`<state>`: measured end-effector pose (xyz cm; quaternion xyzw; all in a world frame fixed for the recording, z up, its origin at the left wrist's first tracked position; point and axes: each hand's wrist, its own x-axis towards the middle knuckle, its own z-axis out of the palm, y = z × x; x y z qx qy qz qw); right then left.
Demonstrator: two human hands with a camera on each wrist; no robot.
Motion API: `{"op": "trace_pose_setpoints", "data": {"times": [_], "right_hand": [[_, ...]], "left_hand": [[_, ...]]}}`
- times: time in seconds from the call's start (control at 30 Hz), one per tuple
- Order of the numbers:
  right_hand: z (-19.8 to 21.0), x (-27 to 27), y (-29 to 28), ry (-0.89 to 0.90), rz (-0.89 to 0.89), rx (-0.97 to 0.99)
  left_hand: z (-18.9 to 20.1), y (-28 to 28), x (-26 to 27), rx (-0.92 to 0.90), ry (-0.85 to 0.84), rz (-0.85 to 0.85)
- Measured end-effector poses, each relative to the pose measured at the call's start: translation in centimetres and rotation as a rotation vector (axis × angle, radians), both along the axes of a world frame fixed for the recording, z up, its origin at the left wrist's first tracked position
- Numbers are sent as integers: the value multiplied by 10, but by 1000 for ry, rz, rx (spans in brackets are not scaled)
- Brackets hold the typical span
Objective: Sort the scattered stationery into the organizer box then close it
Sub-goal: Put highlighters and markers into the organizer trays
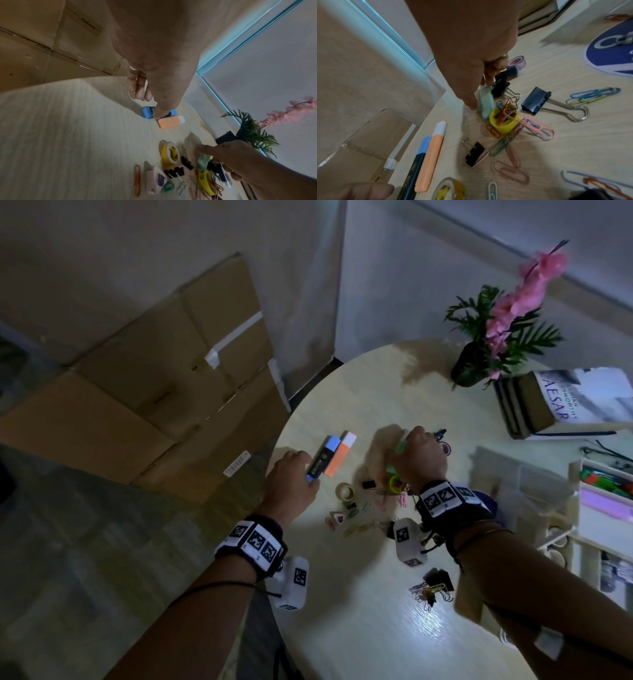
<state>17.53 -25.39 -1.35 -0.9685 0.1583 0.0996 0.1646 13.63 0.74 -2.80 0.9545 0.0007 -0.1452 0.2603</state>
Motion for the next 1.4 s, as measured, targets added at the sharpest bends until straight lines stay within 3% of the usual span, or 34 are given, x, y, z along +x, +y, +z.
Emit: {"op": "trace_pose_setpoints", "data": {"times": [0.2, 0.37, 0.6, 0.8, 1.1, 1.2, 1.3, 1.4], "right_hand": [[-3, -5, 4, -1, -4, 6], [0, -12, 5, -70, -129, 184], [34, -37, -9, -212, -307, 665], [85, -90, -49, -321, -275, 950], [166, -183, -202, -486, -205, 775], [179, -212, -251, -582, -301, 800], [188, -228, -280, -665, -348, 864], [190, -229, -291, -657, -220, 759]], "left_hand": [[-4, -8, 7, 64, -24, -44], [-1, -7, 6, 22, 18, 14], [26, -11, -8, -308, 106, 287], [69, -57, -30, -497, 3, 181], [112, -173, -76, -672, -10, -99], [118, -200, -93, -661, -26, -155], [128, -220, -108, -639, -46, -191], [140, -235, -118, -614, -60, -206]]}}
